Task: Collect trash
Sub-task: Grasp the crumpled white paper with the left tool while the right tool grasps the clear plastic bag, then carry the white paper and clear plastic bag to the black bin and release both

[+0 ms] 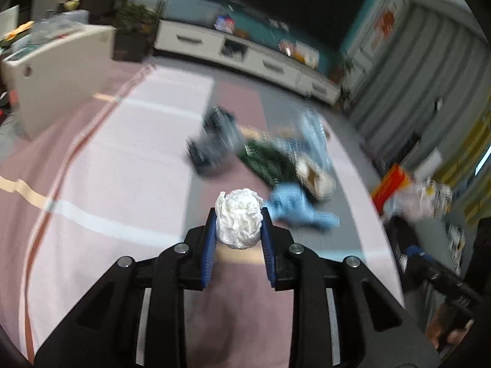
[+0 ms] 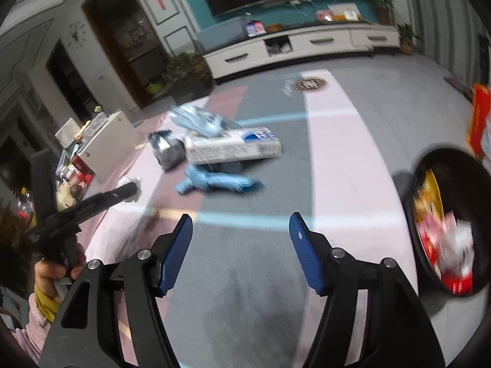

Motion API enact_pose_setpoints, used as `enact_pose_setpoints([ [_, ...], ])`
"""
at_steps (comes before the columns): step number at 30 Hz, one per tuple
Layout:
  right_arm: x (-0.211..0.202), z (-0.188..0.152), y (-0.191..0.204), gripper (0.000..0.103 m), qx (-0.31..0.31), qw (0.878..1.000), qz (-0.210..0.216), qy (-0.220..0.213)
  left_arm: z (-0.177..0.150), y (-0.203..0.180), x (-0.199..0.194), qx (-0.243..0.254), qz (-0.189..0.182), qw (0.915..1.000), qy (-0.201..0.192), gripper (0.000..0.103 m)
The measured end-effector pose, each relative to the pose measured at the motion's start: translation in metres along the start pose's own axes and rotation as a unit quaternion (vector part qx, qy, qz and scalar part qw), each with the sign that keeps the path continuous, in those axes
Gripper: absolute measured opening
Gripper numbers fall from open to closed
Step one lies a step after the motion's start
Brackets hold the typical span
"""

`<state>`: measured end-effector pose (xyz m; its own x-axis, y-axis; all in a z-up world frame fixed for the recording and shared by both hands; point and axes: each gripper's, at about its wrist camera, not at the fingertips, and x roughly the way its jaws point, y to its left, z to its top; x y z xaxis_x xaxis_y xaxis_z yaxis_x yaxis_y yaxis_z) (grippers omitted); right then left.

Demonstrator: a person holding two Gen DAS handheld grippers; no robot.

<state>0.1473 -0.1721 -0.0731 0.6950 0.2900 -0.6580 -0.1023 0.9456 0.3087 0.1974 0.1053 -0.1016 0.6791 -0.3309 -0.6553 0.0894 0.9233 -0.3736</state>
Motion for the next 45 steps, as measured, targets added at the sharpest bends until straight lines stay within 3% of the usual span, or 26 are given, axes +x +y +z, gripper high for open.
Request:
enact_pose_setpoints([
  [3,0.021,0.028,0.022,0.065,-0.039,0.999,0.009,-0.009,0.007,0.009,-0.004,-0.014,0.003,0.9995,-0.027,0.028],
  [6,0.049,0.050,0.045,0.065,-0.087,0.996,0.004,-0.004,0.007,0.016,0.001,-0.025,-0.006,0.9995,-0.020,0.029],
  [12,0.107,0.080,0.086,0.065,-0.184,0.982,-0.043,0.007,0.014,0.026,0.006,-0.035,-0.006,0.9989,-0.030,0.029],
  [19,0.147,0.094,0.095,0.064,-0.247,0.962,-0.114,0.031,0.013,0.042,0.005,-0.059,-0.009,0.9979,-0.026,0.029],
  [20,0.150,0.093,0.094,0.058,-0.253,0.959,-0.121,0.033,0.014,0.042,0.005,-0.058,-0.008,0.9979,-0.028,0.030],
  [22,0.151,0.091,0.091,0.035,-0.260,0.956,-0.129,0.039,0.014,0.043,0.004,-0.059,-0.009,0.9978,-0.029,0.030],
  [26,0.134,0.088,0.089,0.020,-0.252,0.959,-0.126,0.022,0.014,0.044,0.003,-0.062,-0.011,0.9976,-0.029,0.030],
  [33,0.066,0.086,0.083,0.018,-0.186,0.978,-0.083,-0.045,0.012,0.037,-0.003,-0.053,-0.018,0.9978,-0.035,0.030],
  [38,0.014,0.067,0.068,0.018,-0.135,0.986,-0.058,-0.082,0.006,0.024,-0.009,-0.039,-0.026,0.9983,-0.034,0.030],
  [45,-0.035,0.040,0.041,0.018,-0.059,0.994,-0.008,-0.096,-0.006,0.004,-0.019,-0.011,-0.037,0.9990,-0.023,0.030],
])
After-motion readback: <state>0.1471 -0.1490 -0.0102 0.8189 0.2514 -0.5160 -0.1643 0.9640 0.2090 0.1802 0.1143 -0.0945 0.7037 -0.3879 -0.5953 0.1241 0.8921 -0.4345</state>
